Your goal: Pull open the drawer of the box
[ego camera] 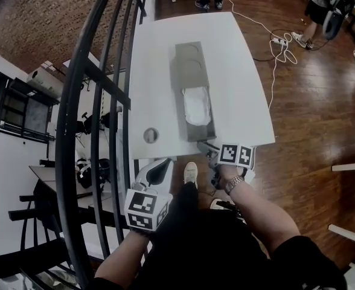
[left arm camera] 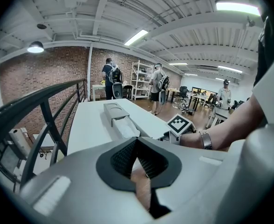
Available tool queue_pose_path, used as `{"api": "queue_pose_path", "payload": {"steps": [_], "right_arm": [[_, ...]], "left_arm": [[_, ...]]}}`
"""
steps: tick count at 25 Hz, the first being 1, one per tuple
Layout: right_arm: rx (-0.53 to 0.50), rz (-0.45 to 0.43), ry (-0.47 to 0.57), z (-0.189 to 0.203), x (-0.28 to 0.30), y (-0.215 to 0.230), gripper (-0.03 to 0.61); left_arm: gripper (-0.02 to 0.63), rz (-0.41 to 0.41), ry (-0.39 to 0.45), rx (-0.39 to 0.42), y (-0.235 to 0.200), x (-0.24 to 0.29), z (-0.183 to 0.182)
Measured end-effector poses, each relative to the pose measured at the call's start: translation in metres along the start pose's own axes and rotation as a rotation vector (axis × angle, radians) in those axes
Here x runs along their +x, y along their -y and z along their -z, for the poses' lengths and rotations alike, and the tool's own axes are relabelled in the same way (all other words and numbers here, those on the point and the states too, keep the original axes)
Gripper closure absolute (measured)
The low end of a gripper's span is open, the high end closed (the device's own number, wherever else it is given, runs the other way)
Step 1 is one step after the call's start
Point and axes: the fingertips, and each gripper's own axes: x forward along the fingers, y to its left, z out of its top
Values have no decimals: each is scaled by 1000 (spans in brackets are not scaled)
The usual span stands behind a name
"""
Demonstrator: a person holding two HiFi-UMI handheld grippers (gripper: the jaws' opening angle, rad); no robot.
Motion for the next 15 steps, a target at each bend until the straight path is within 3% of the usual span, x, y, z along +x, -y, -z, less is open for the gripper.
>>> {"api": "queue_pose_path", "payload": {"steps": [15], "right_arm": [[-74, -8, -10, 2, -33, -8, 443]], "left_arm": [[598, -18, 49, 25, 27, -10, -13]]}}
